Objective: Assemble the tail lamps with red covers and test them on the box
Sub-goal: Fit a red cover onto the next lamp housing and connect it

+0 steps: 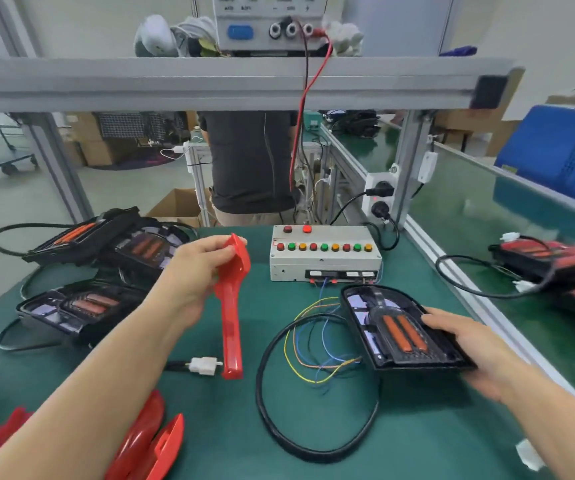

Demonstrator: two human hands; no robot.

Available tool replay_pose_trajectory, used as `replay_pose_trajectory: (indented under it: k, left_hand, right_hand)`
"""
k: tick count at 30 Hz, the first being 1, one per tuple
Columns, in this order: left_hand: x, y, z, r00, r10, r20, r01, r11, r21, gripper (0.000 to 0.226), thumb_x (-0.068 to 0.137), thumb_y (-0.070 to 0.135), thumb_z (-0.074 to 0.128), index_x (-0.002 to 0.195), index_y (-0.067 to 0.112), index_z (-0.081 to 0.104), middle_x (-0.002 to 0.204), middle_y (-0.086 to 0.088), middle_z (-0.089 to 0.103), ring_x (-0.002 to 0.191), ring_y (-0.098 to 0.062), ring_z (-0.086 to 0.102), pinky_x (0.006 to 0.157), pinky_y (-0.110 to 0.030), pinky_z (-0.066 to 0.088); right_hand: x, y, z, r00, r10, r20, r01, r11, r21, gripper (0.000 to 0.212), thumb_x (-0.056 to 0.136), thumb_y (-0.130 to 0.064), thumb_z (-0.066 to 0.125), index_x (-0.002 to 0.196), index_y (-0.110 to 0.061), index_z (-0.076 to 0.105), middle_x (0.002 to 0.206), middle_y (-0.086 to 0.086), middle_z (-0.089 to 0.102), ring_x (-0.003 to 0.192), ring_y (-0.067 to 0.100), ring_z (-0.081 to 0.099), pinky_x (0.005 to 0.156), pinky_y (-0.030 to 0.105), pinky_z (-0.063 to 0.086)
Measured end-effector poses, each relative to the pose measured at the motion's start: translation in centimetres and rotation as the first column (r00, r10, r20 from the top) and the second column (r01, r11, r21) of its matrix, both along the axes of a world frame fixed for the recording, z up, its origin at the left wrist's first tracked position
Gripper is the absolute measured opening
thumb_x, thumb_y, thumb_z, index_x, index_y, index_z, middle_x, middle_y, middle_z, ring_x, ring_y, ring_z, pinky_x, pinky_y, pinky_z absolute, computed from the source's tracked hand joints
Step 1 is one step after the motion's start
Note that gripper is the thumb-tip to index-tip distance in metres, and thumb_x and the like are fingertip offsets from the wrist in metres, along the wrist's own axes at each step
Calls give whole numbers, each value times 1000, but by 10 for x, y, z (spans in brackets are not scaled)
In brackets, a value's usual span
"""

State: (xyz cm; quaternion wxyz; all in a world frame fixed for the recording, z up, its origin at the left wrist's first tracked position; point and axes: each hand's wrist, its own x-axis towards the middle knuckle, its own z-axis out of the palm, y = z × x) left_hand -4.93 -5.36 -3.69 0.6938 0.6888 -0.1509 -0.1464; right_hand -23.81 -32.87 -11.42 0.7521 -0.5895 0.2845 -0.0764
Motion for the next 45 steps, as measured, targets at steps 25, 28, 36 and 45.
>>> replay_pose_trajectory:
  k: [25, 28, 36, 45]
  left_hand:
    - [-38, -114, -37, 979, -113, -171, 74, 973, -220, 27, 96, 5, 43, 100, 18, 66, 73, 6, 63, 62, -8, 54, 54, -16, 44]
    - [-17, -94, -47, 980, -46, 195, -28, 933, 359, 25, 91, 11, 54, 114, 17, 62, 97, 1, 59, 88, -15, 54, 75, -22, 41]
    - [-8, -84, -56, 960, -282, 1, 214, 731, 647, 19, 76, -2, 47, 81, 14, 56, 75, -13, 39, 62, -21, 30, 50, -25, 22]
    - [-20, -99, -47, 927, -141, -348, 270, 895, 356, 24, 79, -5, 40, 59, 9, 37, 44, -4, 46, 37, -17, 45, 39, -17, 35]
  right_hand:
    - [4, 90, 44, 955, 262, 140, -156, 842, -516, 26, 90, -18, 63, 105, -38, 67, 57, -4, 59, 43, 14, 49, 37, 19, 38]
    - [-8, 65, 49, 974, 220, 45, -137, 739, -660, 25, 89, -20, 58, 97, -41, 70, 58, -3, 54, 36, 11, 42, 37, 18, 37]
    - [-31, 54, 39, 948, 161, -274, -312, 308, -899, 29, 86, -38, 46, 100, -18, 61, 51, -8, 45, 45, 10, 31, 44, 22, 27]
    - [-20, 63, 43, 938, 151, -311, -339, 217, -915, 21, 92, -33, 47, 101, -18, 59, 66, 2, 63, 51, 12, 46, 56, 27, 45]
